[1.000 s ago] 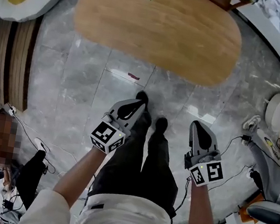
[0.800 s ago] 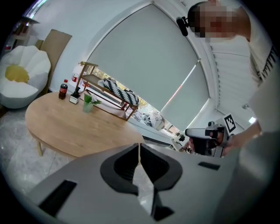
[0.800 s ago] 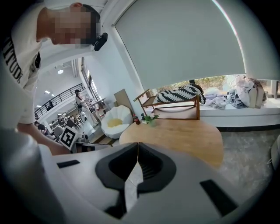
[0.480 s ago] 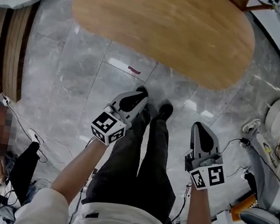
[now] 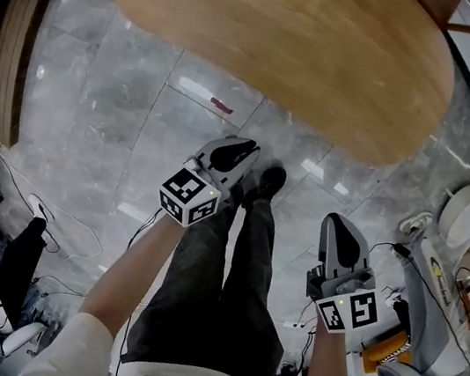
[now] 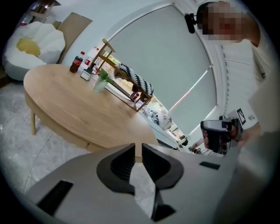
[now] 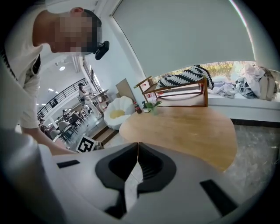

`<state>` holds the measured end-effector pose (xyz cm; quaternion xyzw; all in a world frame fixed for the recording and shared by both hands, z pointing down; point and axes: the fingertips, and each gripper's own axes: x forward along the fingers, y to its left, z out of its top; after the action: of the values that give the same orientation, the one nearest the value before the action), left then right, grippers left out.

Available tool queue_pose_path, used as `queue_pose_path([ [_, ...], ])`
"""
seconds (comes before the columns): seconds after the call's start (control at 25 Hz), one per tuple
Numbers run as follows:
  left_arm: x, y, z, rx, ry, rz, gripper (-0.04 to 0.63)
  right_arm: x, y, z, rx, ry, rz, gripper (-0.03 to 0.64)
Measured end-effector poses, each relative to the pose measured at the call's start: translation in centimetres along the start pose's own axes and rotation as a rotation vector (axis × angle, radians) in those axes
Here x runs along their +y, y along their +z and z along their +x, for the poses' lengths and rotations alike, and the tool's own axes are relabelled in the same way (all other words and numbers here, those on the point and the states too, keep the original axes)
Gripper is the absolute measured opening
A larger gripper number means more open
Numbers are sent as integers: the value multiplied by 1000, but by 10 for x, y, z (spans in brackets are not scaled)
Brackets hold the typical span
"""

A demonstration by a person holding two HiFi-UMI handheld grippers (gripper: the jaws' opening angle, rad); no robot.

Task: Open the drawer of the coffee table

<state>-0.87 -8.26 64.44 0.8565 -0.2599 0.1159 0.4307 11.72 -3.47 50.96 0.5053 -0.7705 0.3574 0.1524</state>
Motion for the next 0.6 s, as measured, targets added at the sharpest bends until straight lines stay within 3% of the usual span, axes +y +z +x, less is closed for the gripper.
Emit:
queue_pose_path([
  [0.12,15,-13,18,-2,-1,-1,74,-8,-9,16,20,19,-8,18],
  [0.6,84,-69,83,-23,7,-77,131,-23,-60,79,120,147,-54,18],
])
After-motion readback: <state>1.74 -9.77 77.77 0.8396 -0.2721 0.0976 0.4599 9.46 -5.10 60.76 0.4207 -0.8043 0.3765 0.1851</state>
